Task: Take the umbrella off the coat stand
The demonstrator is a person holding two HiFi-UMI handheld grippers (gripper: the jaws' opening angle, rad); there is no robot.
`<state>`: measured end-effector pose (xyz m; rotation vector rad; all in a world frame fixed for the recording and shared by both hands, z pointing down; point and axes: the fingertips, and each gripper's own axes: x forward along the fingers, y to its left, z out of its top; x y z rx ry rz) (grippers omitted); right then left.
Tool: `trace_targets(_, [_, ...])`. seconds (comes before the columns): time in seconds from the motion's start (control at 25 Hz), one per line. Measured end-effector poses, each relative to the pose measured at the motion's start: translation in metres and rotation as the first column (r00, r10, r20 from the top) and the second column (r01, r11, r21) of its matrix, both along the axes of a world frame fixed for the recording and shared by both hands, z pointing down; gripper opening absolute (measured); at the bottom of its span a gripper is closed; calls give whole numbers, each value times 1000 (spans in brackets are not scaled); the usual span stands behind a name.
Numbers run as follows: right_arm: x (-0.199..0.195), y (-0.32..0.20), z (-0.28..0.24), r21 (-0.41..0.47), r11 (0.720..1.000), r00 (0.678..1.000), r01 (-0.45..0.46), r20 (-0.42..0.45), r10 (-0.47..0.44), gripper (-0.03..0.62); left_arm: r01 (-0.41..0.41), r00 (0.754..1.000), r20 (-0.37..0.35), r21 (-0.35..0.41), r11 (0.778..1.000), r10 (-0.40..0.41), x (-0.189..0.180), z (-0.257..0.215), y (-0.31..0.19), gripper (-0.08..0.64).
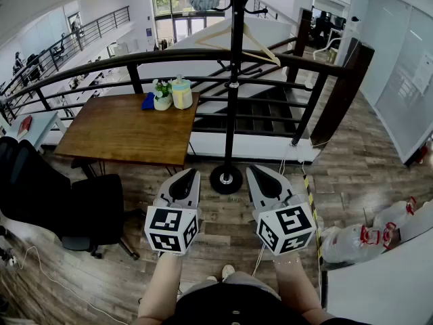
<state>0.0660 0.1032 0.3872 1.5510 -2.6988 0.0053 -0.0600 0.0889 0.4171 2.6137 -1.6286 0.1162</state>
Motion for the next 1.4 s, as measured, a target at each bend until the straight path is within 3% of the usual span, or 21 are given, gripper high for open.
trace_targets(0.28, [-8, 2, 5, 6, 1000, 1000, 23, -17, -23, 29, 4, 1000, 0, 8, 1000, -4, 0, -4, -2, 23])
trace_targets(0.6, [-6, -2, 0, 25, 998, 998, 54, 26, -55, 29, -23, 999, -26, 24, 999, 24, 20, -8, -5, 24])
trace_targets(0.92, [3, -12, 19, -12, 995, 995, 100, 16, -100, 29, -4, 999, -52, 7, 1000, 4, 36, 4, -15, 25])
trace_targets(1.4, [10, -64, 27, -38, 993, 993, 112, 30, -111, 29, 11, 998, -54, -4, 1000, -11, 38, 7, -63, 23])
